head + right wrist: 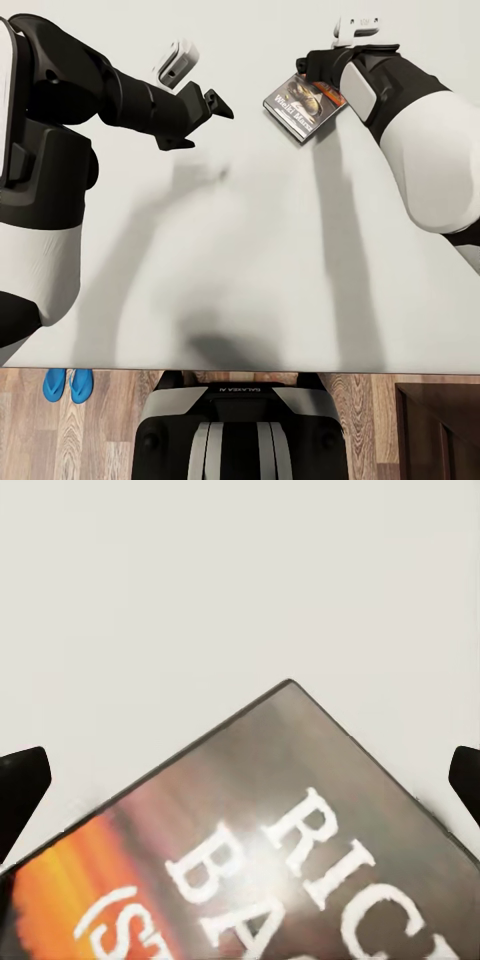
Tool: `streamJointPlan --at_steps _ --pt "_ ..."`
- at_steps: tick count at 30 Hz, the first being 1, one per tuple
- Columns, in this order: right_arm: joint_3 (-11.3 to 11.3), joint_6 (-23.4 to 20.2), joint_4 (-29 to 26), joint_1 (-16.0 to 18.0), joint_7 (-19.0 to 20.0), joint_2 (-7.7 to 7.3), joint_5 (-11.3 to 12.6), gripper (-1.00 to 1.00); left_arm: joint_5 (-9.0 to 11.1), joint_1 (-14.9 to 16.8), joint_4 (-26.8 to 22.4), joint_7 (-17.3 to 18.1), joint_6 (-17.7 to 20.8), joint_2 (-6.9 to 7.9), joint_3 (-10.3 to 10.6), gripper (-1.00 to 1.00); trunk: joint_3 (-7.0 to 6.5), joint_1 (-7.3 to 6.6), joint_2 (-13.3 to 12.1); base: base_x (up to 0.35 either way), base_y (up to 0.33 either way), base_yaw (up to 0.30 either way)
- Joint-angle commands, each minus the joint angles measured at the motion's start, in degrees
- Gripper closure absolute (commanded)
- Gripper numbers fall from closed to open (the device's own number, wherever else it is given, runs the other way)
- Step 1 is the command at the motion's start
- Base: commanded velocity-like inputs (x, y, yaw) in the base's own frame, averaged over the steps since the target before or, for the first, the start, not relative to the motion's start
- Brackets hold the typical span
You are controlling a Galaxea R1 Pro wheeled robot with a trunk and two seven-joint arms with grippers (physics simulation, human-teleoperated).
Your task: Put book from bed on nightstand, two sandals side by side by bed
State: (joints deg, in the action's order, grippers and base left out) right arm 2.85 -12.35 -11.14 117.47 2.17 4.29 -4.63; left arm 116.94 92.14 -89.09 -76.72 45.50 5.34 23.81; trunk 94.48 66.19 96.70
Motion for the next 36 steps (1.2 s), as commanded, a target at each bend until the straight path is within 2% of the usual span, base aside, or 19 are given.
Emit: streamJointPlan --at_steps 1,22,36 --pt "0.2 -0.4 0.1 0.0 0.2 0.02 -0.6 -1.00 0.3 0.1 0.0 -0.4 0.5 0.03 0.0 -1.00 0.02 0.00 0.0 0.000 0.000 0.000" --pt "0.2 -0.5 2.6 -0.1 0.2 -0.01 -0.5 -1.00 0.3 0.0 0.0 -0.5 0.5 0.14 0.1 -1.00 0.02 0.00 0.0 -0.006 0.000 0.000" --pt "0.2 -0.5 2.6 -0.1 0.2 -0.03 -0.4 -1.00 0.3 0.0 -0.1 -0.5 0.5 0.19 0.1 -1.00 0.02 0.00 0.0 -0.237 0.000 0.000"
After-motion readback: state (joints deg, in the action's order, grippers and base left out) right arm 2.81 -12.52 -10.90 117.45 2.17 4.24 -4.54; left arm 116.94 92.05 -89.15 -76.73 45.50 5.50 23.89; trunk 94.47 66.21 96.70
